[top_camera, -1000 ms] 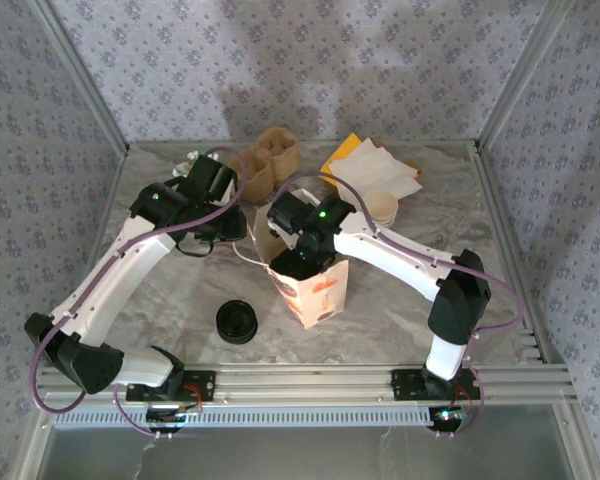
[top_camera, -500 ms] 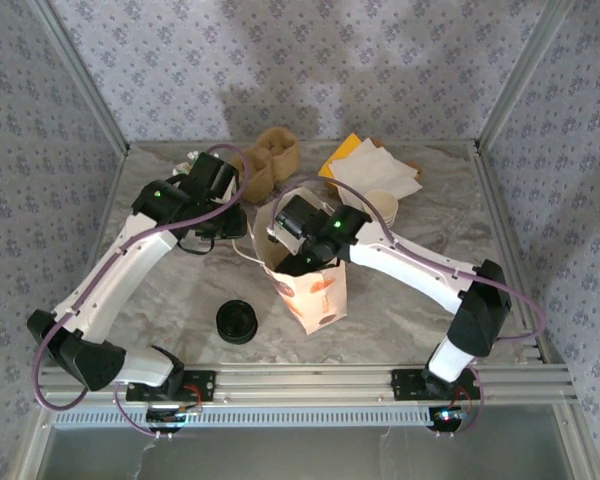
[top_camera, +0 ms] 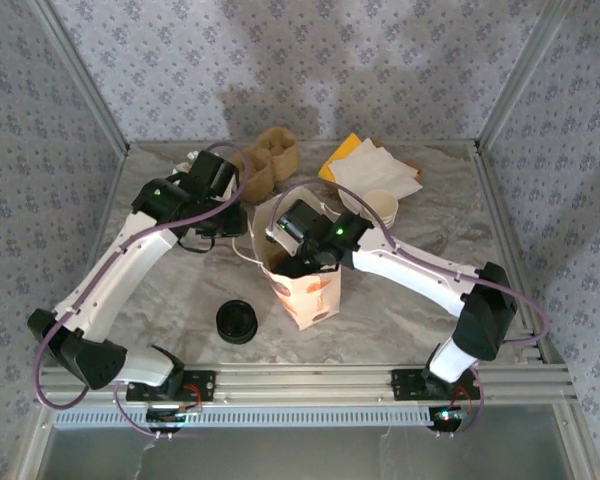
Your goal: Pack the takeout coffee
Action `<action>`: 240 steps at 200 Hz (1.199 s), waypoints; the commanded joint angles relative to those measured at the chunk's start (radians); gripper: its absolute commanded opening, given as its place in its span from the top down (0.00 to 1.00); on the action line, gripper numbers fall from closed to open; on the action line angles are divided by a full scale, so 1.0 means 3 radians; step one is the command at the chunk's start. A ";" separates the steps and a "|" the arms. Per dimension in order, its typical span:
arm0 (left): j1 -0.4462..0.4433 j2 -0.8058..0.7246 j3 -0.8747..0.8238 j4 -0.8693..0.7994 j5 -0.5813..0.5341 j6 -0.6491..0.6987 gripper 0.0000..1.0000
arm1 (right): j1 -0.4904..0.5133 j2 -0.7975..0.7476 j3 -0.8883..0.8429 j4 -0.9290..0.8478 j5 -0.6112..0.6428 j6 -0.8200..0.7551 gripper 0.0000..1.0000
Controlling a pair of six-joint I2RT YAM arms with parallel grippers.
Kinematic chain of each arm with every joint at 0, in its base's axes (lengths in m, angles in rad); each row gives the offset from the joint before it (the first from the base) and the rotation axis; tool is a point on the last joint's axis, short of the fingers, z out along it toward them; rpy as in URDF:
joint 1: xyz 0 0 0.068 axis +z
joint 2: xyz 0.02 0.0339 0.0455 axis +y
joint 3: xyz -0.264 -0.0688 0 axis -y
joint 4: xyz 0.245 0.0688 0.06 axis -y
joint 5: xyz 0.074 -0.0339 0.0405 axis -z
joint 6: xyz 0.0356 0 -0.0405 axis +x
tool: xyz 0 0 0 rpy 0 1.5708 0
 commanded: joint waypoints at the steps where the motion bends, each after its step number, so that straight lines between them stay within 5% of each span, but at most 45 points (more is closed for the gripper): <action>1: 0.0002 0.0041 0.0117 0.0061 -0.0009 0.0014 0.78 | 0.0065 -0.0046 -0.0004 0.0144 0.0032 -0.0105 0.02; 143: 0.0004 0.0140 0.0250 0.0056 -0.0042 0.0018 0.78 | 0.0189 -0.0329 -0.0421 0.0414 -0.0031 -0.0760 0.00; 240: 0.0003 0.0036 0.0104 0.0020 -0.0029 0.0013 0.79 | 0.0067 -0.0371 -0.0462 0.0605 0.0222 -0.0205 0.00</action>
